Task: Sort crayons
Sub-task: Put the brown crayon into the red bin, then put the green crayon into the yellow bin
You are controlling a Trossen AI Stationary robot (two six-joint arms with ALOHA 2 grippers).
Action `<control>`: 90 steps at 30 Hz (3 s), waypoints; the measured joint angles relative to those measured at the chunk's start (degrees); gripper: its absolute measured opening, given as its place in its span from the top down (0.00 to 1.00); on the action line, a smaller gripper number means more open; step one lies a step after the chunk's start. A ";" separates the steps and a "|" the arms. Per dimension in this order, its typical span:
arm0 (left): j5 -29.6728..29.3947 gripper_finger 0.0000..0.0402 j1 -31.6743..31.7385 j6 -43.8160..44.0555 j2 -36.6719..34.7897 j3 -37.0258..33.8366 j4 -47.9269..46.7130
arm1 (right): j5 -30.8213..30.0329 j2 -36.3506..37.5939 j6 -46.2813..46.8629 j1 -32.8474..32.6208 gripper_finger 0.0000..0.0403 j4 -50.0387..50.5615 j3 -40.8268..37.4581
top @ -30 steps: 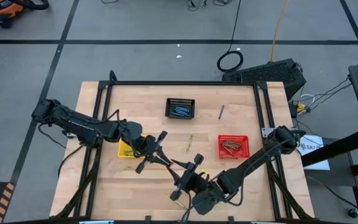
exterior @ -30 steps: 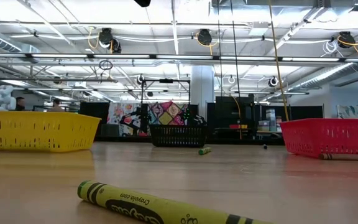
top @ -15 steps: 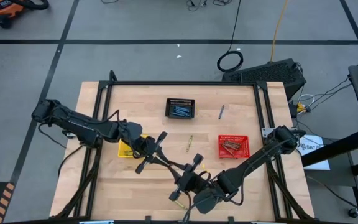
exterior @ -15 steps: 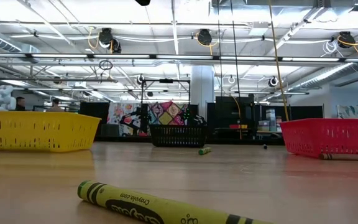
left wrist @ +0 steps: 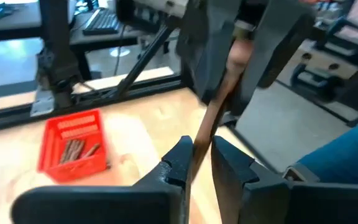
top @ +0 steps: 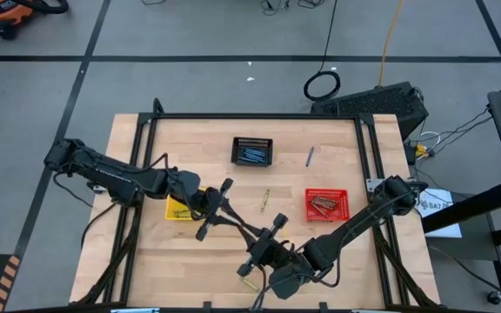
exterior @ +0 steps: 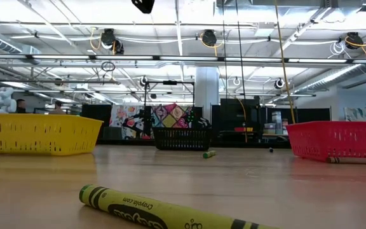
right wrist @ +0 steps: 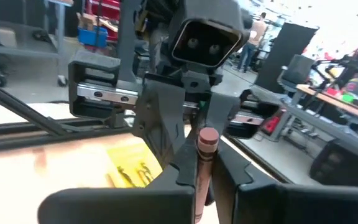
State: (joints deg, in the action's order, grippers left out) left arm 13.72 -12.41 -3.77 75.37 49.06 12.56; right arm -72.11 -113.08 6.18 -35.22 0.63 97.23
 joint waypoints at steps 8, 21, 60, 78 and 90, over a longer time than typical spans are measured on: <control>-3.20 0.78 0.73 -0.03 0.02 0.00 -2.53 | -1.21 2.58 12.28 -0.16 0.99 15.89 0.00; -5.36 0.77 3.76 0.03 0.02 0.00 -17.02 | 17.12 5.90 61.42 2.25 0.99 74.60 0.02; -8.29 0.77 3.76 0.48 0.02 -0.07 -17.84 | 53.19 6.49 48.63 13.86 0.99 78.27 -26.23; -14.89 0.77 4.26 3.33 4.33 -0.07 -17.24 | 55.62 6.47 49.20 14.03 0.81 81.31 -24.54; -15.99 0.77 9.22 21.06 12.77 -0.09 -7.00 | 53.89 6.47 50.13 14.03 0.78 89.27 -12.78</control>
State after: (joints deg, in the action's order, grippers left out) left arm -2.26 -3.19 17.29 88.14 48.97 5.56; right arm -18.22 -106.61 56.31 -21.19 89.89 84.45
